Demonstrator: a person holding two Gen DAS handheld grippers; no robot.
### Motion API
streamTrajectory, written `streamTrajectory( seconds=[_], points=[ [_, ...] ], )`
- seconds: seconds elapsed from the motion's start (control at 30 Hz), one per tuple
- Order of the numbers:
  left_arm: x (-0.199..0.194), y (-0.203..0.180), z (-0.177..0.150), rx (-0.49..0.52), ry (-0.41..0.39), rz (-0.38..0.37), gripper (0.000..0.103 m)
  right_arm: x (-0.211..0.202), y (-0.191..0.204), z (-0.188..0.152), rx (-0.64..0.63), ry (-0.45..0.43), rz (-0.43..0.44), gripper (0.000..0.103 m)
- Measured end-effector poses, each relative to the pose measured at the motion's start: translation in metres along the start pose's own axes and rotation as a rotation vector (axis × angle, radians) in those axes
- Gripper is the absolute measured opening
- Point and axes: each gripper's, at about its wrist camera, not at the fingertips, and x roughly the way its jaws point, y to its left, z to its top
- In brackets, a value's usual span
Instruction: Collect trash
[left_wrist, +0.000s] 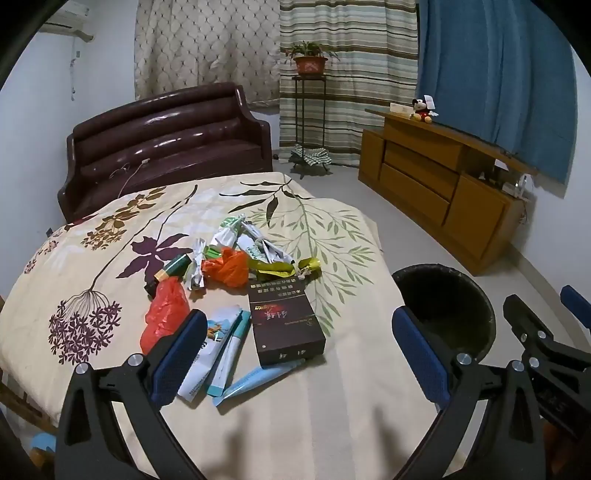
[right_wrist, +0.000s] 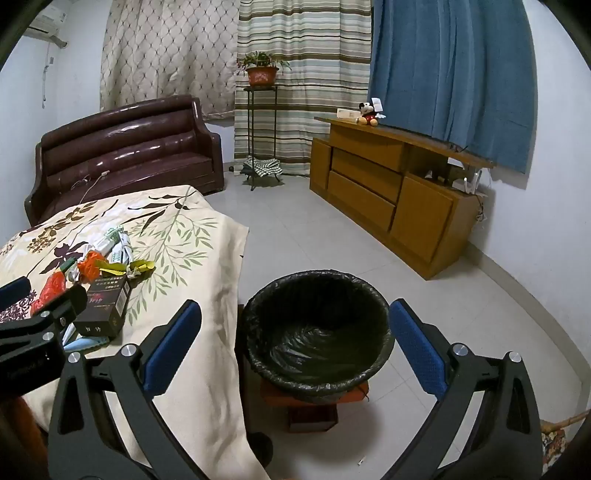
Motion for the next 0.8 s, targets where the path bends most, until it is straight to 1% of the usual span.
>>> streamTrajectory(
  seconds=[0.23, 0.27, 0.4, 0.43, 0.8],
  points=[
    [-0.0025, -0.0048, -0.001, -0.011, -0.007, 0.015, 0.098, 0.0, 0.0003, 0.0001, -0.001, 0.0, -0.001, 0.099],
    [-0.0016, -0.0001, 0.0, -0.01, -0.005, 0.017, 0.098, -0.0001, 0.0004, 0.0001, -0.001, 0.0, -0.001, 0.099],
    [-0.0056, -0.0041, -0.0002, -0.009, -0.008, 0.017, 0.098, 0.0002, 0.0004, 0.0, 0.0, -0.001, 0.0, 0.099],
    [-0.004, 0.0013, 0.0025, -0.02, -0.003, 0.014, 0.098, 0.0002, 0.0004, 0.0, 0.0, -0.001, 0.0, 0.099],
    [-0.0025, 0.0022, 0.0009, -0.021, -0.004, 0.011, 0.098, 0.0012, 0.0009, -0.0003, 0.0, -0.002, 0.0, 0.099]
  ],
)
